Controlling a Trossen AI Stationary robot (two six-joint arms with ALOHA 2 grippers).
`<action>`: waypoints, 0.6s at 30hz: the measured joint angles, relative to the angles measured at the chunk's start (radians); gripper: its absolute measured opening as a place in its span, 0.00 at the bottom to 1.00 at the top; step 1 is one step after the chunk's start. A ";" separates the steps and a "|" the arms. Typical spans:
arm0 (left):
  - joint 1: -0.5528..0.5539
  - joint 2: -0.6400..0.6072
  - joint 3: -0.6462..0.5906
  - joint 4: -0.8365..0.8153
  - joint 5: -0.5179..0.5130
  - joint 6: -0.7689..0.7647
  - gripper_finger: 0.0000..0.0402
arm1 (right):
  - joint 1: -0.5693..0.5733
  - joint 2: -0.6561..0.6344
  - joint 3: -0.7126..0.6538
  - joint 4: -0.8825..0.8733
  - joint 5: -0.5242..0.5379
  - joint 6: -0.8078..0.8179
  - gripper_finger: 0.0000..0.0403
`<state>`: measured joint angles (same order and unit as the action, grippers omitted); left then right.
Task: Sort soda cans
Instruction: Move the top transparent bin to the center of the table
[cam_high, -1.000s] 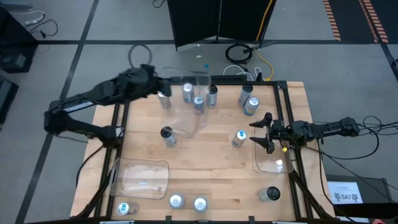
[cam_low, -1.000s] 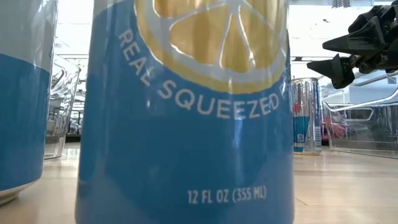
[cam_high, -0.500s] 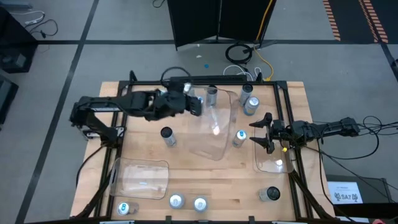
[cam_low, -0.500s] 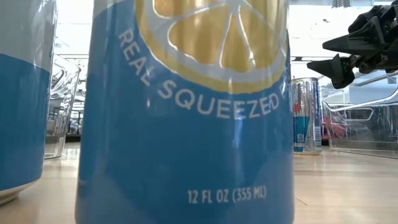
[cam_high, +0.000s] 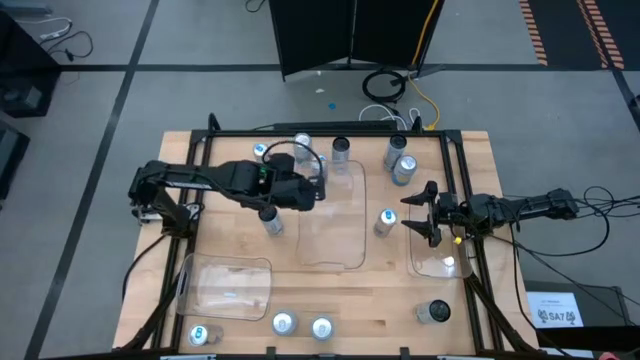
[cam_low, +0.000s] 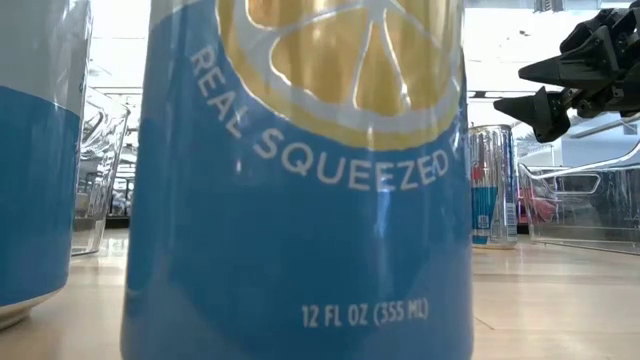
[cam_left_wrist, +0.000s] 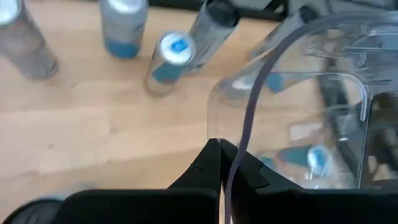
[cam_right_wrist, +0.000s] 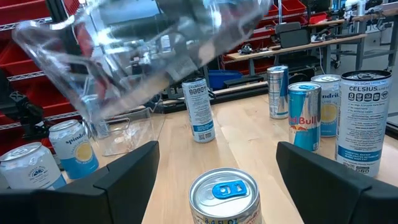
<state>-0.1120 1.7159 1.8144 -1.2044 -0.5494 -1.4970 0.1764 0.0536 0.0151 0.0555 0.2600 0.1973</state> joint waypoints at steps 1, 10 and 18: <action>0.000 0.001 -0.015 0.001 0.003 -0.016 0.03 | 0.000 0.000 0.000 0.000 0.000 0.000 0.79; 0.020 0.000 -0.229 0.079 0.099 -0.095 0.03 | 0.000 0.001 0.000 0.000 0.000 0.000 0.79; 0.103 0.000 -0.410 0.281 0.191 -0.071 0.03 | 0.000 0.001 0.000 0.000 0.000 0.000 0.79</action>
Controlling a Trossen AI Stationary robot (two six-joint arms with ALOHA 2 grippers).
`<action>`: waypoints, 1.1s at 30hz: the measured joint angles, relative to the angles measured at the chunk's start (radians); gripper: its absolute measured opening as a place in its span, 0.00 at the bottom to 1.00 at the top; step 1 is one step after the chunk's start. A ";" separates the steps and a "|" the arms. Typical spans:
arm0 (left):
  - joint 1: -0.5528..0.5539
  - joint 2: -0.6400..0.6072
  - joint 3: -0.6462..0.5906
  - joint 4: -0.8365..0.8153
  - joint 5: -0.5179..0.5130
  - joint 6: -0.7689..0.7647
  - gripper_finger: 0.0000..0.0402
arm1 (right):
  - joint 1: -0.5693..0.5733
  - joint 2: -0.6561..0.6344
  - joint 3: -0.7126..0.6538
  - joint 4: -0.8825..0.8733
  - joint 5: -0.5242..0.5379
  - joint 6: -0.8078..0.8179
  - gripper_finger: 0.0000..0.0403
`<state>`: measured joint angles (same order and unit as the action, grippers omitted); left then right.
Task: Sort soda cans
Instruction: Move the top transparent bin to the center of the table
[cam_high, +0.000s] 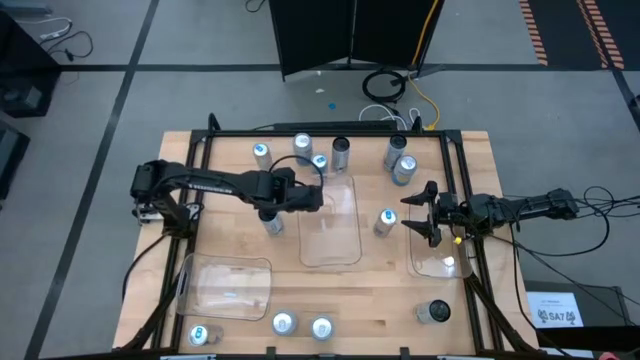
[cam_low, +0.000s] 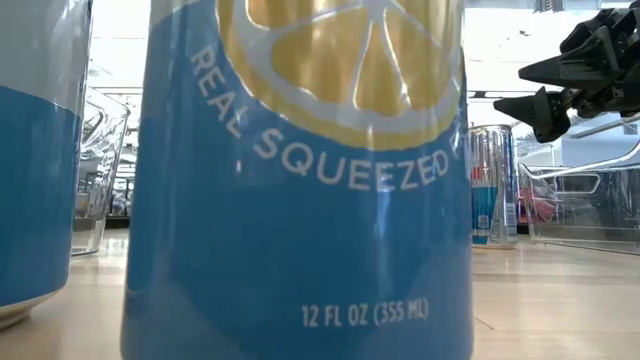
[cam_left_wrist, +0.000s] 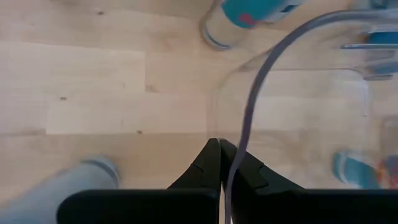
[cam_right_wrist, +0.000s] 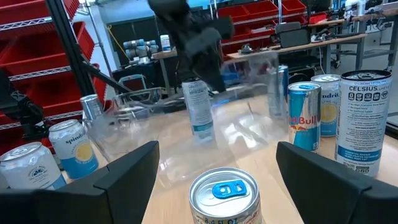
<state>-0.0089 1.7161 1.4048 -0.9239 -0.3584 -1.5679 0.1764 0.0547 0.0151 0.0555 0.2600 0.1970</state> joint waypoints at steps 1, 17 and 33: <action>0.011 0.000 -0.022 0.037 0.017 0.012 0.03 | 0.000 0.000 0.000 0.000 0.000 0.000 0.79; 0.030 -0.003 -0.065 0.092 0.047 0.064 0.03 | 0.000 0.001 0.000 0.000 0.000 0.000 0.79; 0.009 -0.008 -0.050 0.102 0.041 0.032 0.03 | 0.000 0.001 0.000 0.000 0.000 0.000 0.79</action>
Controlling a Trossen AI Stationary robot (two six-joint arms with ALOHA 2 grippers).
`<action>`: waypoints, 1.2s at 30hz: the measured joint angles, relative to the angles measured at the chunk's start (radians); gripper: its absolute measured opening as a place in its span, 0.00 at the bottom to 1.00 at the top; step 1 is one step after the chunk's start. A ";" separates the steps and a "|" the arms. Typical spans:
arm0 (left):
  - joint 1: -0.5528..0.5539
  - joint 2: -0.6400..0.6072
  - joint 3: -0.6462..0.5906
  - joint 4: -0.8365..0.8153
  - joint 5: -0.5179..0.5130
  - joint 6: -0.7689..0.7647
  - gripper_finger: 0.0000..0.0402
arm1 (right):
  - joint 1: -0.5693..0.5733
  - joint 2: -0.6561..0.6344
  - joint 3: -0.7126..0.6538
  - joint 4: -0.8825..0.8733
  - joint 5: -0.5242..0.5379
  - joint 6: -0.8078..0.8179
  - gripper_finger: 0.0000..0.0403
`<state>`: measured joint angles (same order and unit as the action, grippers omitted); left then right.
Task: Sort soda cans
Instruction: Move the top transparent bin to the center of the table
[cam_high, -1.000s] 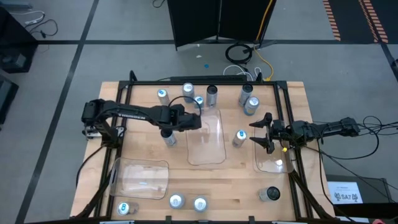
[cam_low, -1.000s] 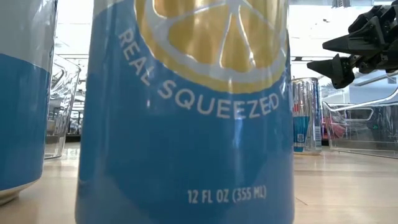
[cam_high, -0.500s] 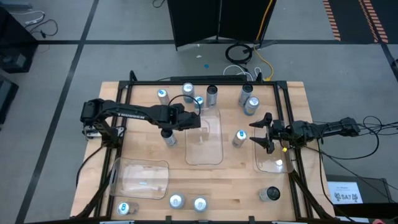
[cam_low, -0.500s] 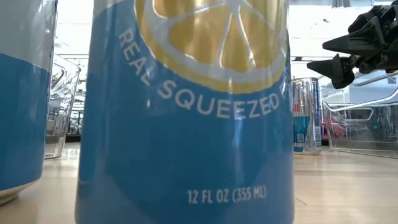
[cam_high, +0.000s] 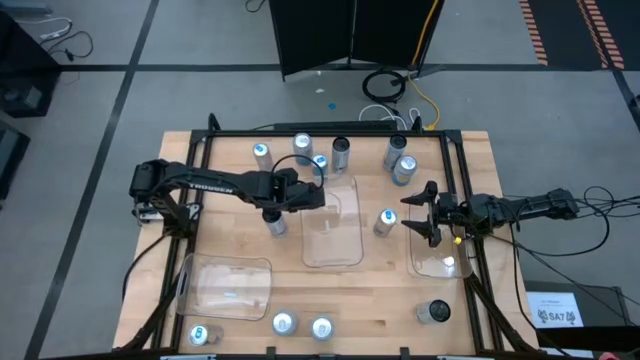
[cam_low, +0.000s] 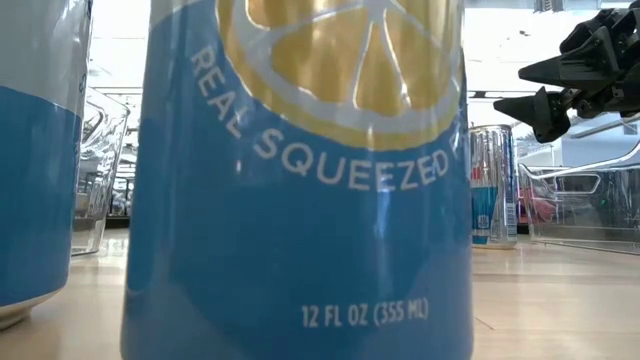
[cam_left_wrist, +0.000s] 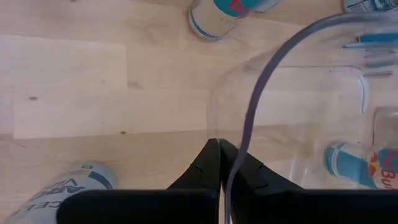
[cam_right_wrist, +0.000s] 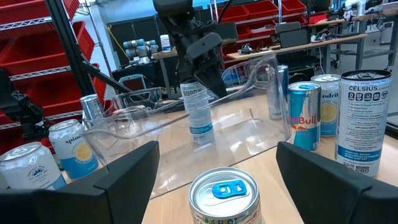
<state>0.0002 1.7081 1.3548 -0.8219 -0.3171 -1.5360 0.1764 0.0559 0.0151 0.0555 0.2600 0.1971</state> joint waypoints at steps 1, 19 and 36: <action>0.000 0.000 0.000 0.000 0.000 0.000 0.03 | 0.000 0.000 0.000 0.000 0.000 0.000 0.79; -0.001 0.004 0.096 -0.044 -0.002 0.030 0.03 | 0.000 0.000 0.000 0.000 0.000 0.000 0.79; -0.001 0.113 0.097 0.110 0.072 0.103 0.03 | 0.000 0.000 0.000 0.000 0.000 0.000 0.79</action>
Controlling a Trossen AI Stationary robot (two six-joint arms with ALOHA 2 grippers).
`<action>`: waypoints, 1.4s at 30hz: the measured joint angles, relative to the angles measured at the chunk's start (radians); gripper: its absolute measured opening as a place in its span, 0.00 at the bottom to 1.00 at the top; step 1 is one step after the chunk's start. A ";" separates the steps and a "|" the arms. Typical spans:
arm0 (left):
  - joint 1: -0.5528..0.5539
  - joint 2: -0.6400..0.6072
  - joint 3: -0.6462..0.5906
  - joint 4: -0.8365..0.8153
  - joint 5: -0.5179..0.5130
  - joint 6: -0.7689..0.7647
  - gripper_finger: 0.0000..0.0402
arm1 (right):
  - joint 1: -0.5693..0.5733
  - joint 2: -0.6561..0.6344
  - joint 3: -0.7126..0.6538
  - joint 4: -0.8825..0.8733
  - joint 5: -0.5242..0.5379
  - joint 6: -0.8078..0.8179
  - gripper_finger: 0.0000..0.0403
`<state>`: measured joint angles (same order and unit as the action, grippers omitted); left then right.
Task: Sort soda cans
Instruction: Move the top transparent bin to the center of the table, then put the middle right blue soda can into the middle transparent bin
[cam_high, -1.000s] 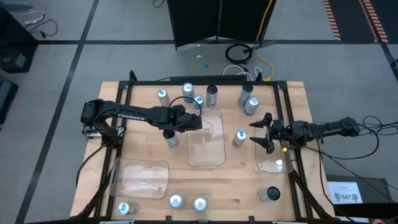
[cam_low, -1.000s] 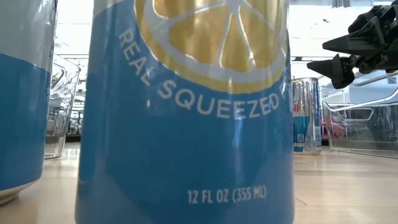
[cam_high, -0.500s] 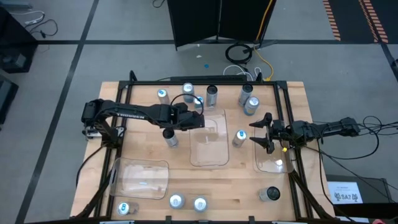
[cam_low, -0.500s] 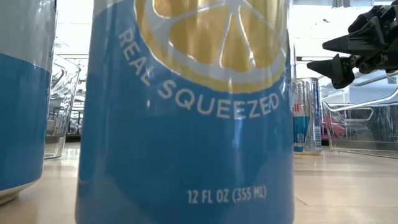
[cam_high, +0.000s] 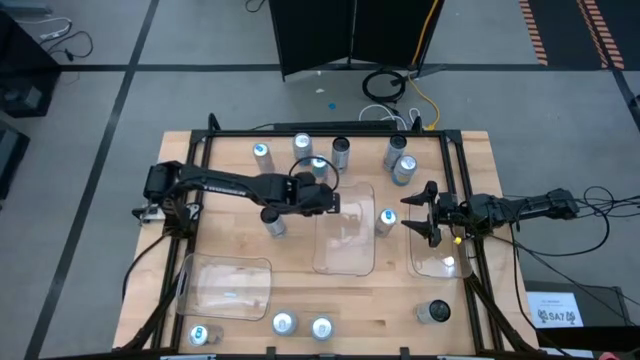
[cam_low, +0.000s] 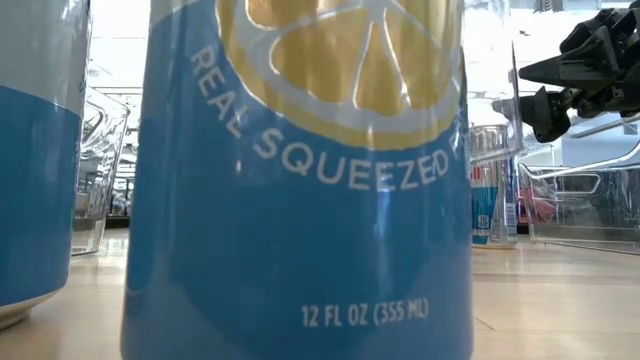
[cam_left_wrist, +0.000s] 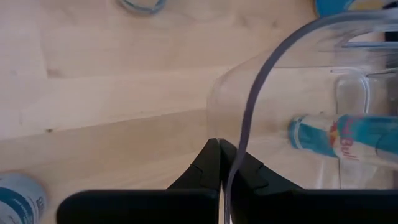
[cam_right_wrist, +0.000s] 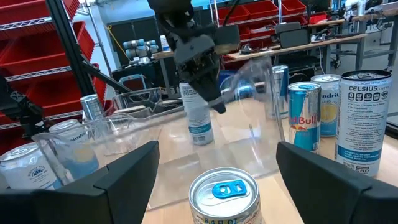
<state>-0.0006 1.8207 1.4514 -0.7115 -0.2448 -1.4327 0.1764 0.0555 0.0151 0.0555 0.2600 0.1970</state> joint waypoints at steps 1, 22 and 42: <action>0.000 0.009 0.000 0.004 0.006 -0.001 0.03 | 0.000 0.000 0.000 0.000 0.000 0.000 0.79; 0.027 0.140 0.001 0.061 0.118 -0.072 0.05 | 0.000 0.000 0.000 0.000 0.000 0.000 0.79; 0.064 0.105 0.069 0.064 0.115 0.168 0.36 | 0.000 0.000 0.000 0.000 0.000 0.000 0.79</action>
<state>0.0636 1.9256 1.5199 -0.6472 -0.1303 -1.2649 0.1764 0.0558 0.0151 0.0555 0.2596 0.1974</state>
